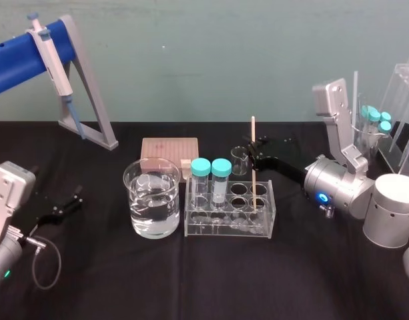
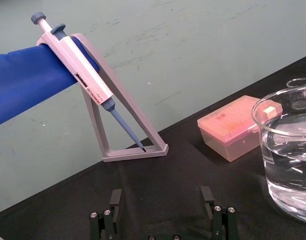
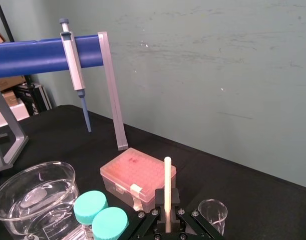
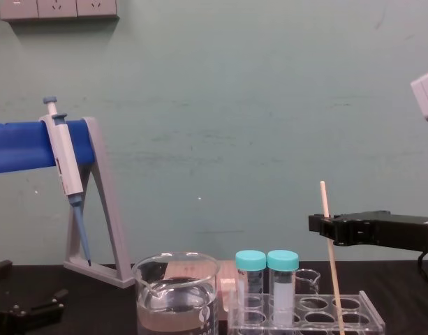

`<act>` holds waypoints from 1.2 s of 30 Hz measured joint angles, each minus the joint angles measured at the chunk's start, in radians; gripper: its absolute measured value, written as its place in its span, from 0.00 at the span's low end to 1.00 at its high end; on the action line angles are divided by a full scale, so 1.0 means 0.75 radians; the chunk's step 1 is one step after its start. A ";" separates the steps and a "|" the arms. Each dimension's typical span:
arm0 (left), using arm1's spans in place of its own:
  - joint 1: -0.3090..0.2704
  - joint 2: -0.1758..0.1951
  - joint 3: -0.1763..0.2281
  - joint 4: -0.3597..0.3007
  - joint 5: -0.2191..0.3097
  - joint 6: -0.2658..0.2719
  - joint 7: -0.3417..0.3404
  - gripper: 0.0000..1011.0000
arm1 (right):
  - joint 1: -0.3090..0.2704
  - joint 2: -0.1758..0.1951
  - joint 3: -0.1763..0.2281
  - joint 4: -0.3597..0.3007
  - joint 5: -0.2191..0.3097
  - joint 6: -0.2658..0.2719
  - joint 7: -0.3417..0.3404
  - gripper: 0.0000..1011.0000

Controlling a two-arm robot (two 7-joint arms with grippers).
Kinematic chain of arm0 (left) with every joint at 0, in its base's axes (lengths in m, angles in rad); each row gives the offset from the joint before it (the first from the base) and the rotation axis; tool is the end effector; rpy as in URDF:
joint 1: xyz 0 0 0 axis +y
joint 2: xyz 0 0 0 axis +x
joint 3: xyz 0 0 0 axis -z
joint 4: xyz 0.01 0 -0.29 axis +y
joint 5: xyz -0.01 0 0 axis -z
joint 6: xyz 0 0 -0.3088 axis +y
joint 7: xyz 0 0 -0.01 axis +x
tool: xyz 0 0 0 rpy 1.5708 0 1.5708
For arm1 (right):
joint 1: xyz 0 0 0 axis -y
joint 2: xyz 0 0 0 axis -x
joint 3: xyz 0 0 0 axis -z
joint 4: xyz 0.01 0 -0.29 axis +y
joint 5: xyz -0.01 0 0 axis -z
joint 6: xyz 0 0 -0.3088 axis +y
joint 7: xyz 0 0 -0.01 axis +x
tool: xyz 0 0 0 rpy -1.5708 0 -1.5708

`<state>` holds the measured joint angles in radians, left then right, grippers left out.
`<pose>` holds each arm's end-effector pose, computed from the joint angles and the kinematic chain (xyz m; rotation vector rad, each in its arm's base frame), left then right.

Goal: Hold the thermometer with one hand and immerse one end into the beaker, then reinsert it into the test tube rack.

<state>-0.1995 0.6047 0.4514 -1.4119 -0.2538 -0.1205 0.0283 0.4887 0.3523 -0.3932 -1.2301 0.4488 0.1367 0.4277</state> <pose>0.3581 0.0827 -0.3023 0.3047 -0.2851 1.2480 0.4484 -0.0297 -0.2404 -0.0999 0.0721 -0.9188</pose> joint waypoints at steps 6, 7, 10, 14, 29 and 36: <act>0.000 0.000 0.000 0.000 0.000 0.000 0.000 0.99 | 0.005 -0.005 0.001 0.014 -0.002 -0.006 0.008 0.05; 0.000 0.000 0.000 0.000 0.000 0.000 0.000 0.99 | 0.006 -0.006 0.001 0.017 -0.003 -0.006 0.009 0.05; 0.000 0.000 0.000 0.000 0.000 0.000 0.000 0.99 | 0.009 -0.007 0.001 0.021 -0.006 -0.004 0.010 0.05; 0.000 0.000 0.000 0.000 0.000 0.000 0.000 0.99 | 0.008 -0.007 0.000 0.020 -0.006 -0.004 0.010 0.05; 0.000 0.000 0.000 0.000 0.000 0.000 0.000 0.99 | 0.006 -0.005 -0.002 0.020 -0.008 0.007 0.010 0.22; 0.000 0.000 0.000 0.000 0.000 0.000 0.000 0.99 | 0.006 -0.005 -0.002 0.019 -0.007 0.005 0.009 0.42</act>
<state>-0.1995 0.6047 0.4514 -1.4119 -0.2539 -0.1205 0.0283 0.4929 0.3486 -0.3944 -1.2156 0.4431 0.1408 0.4346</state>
